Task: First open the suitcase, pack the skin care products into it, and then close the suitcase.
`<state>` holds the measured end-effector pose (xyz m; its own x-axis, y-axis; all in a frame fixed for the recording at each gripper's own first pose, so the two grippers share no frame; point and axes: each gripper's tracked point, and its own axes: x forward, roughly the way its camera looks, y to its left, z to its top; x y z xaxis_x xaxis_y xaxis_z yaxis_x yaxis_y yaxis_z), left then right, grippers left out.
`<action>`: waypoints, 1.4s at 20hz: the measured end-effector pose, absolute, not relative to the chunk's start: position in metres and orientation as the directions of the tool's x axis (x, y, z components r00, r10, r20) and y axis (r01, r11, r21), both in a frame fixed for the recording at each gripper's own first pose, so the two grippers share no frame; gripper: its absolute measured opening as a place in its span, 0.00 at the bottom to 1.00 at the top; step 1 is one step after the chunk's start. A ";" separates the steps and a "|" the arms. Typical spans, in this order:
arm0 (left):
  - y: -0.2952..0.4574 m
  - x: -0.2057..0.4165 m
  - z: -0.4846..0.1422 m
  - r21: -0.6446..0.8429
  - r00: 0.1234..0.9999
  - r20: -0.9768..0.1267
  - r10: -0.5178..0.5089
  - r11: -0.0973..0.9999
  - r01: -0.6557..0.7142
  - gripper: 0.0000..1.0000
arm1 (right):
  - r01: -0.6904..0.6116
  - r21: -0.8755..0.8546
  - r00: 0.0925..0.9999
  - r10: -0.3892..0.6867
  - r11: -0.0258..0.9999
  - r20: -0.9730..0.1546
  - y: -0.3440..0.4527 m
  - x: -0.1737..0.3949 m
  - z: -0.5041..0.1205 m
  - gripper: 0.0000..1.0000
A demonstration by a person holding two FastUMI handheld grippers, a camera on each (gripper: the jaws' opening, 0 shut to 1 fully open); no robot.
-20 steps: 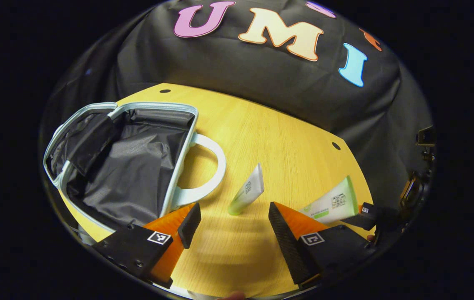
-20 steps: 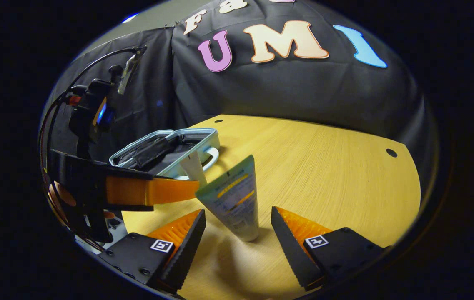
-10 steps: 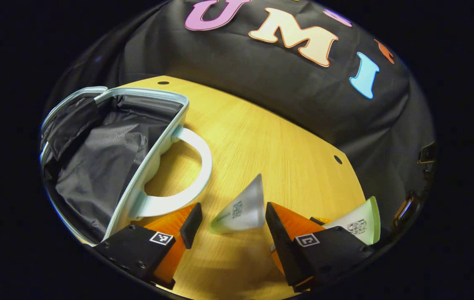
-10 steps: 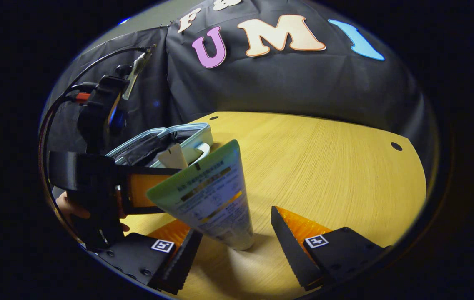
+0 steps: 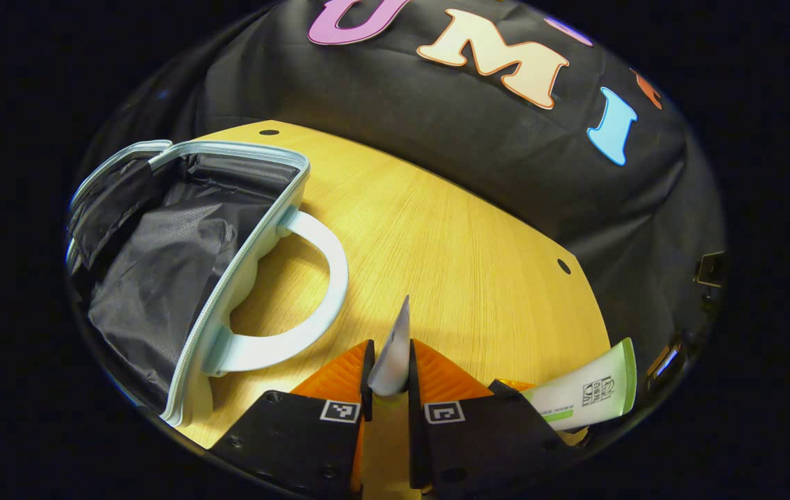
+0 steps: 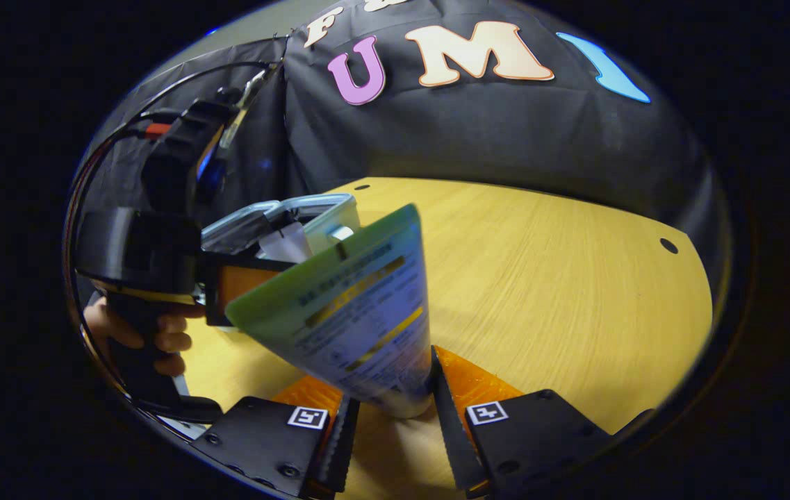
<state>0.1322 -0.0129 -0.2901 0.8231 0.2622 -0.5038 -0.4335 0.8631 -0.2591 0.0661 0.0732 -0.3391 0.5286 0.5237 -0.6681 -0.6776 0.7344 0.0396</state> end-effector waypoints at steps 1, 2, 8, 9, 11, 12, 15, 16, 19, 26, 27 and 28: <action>-0.014 0.130 -0.288 -0.260 0.821 -0.509 0.260 0.862 -0.435 0.19 | -0.685 0.031 0.525 0.522 0.728 -0.672 0.072 0.065 -0.338 0.52; -0.016 0.129 -0.284 -0.265 0.822 -0.510 0.254 0.863 -0.431 0.19 | -0.690 0.032 0.520 0.526 0.723 -0.673 0.074 0.065 -0.338 0.52; -0.018 0.108 -0.249 -0.251 0.810 -0.527 0.257 0.863 -0.438 0.19 | -0.653 0.052 0.513 0.492 0.755 -0.703 0.068 0.068 -0.334 0.50; -0.014 0.102 -0.241 -0.234 0.802 -0.533 0.270 0.864 -0.446 0.19 | -0.644 0.060 0.514 0.490 0.762 -0.704 0.067 0.070 -0.331 0.50; -0.004 0.093 -0.224 -0.210 0.788 -0.549 0.278 0.867 -0.452 0.19 | -0.622 0.070 0.517 0.477 0.780 -0.711 0.063 0.074 -0.326 0.46; 0.001 0.088 -0.214 -0.211 0.785 -0.557 0.272 0.868 -0.451 0.19 | -0.618 0.076 0.512 0.474 0.783 -0.716 0.060 0.072 -0.323 0.43; 0.033 0.071 -0.185 -0.207 0.771 -0.575 0.274 0.863 -0.462 0.19 | -0.610 0.068 0.518 0.462 0.790 -0.720 0.056 0.074 -0.316 0.43; 0.049 0.064 -0.178 -0.198 0.760 -0.584 0.285 0.858 -0.474 0.19 | -0.603 0.060 0.524 0.451 0.796 -0.723 0.054 0.074 -0.314 0.43; 0.096 0.044 -0.168 -0.147 0.720 -0.619 0.315 0.854 -0.499 0.19 | -0.570 0.050 0.539 0.419 0.820 -0.731 0.048 0.073 -0.308 0.46; 0.164 0.004 -0.230 -0.067 0.552 -0.809 0.200 0.902 -0.426 0.19 | -0.482 -0.010 0.594 0.319 0.876 -0.739 0.061 0.058 -0.309 0.33; 0.170 0.002 -0.238 -0.059 0.534 -0.826 0.179 0.915 -0.399 0.19 | -0.463 -0.017 0.605 0.302 0.886 -0.736 0.066 0.055 -0.307 0.32; 0.175 -0.002 -0.246 -0.045 0.507 -0.847 0.162 0.927 -0.372 0.19 | -0.438 -0.035 0.621 0.275 0.898 -0.734 0.070 0.051 -0.305 0.32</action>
<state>-0.0021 0.1746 -0.2465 0.5066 0.1622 -0.8468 -0.3722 0.9271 -0.0451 0.0508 0.0698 -0.3053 0.6207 0.2746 -0.7344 -0.4382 0.8982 -0.0345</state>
